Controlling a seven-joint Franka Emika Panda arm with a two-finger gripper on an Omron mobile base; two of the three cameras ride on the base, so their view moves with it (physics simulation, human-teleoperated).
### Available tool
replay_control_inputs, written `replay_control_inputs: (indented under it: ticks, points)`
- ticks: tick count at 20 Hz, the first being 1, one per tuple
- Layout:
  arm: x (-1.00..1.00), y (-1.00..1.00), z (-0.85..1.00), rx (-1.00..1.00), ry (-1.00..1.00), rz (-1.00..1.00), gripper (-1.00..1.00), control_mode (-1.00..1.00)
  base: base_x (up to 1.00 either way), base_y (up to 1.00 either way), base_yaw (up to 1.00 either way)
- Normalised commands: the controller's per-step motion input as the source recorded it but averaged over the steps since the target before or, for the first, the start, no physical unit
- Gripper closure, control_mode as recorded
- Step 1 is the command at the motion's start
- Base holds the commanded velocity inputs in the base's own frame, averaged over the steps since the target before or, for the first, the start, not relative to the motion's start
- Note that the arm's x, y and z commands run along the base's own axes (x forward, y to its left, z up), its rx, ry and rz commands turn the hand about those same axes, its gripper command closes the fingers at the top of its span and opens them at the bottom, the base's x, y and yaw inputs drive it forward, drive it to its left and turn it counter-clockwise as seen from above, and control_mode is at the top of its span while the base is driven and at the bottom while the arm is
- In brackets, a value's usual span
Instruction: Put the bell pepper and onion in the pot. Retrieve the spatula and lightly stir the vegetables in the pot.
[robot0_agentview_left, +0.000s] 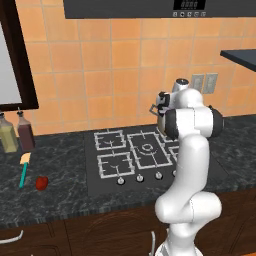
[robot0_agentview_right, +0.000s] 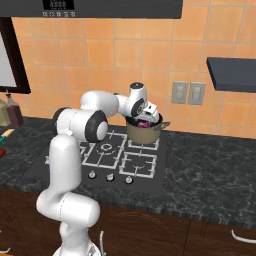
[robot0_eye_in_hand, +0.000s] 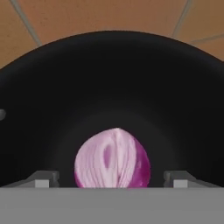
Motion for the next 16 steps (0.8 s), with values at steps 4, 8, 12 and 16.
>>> replay_control_inputs:
  ticks: [4,8,12,16]
  points:
    - [0.0,0.0,0.33,0.03,-0.11,-0.01,-1.0,-1.0,0.0,0.0,0.0]
    - [-0.33,0.16,0.83,0.03,-0.11,-0.02,-1.0,-1.0,0.0,0.0,0.0]
    - [-0.89,0.57,0.97,-0.03,0.05,0.04,-1.0,-1.0,0.0,0.0,0.0]
    - [-1.0,0.94,0.43,-0.15,0.15,0.26,-1.0,-1.0,0.0,0.0,0.0]
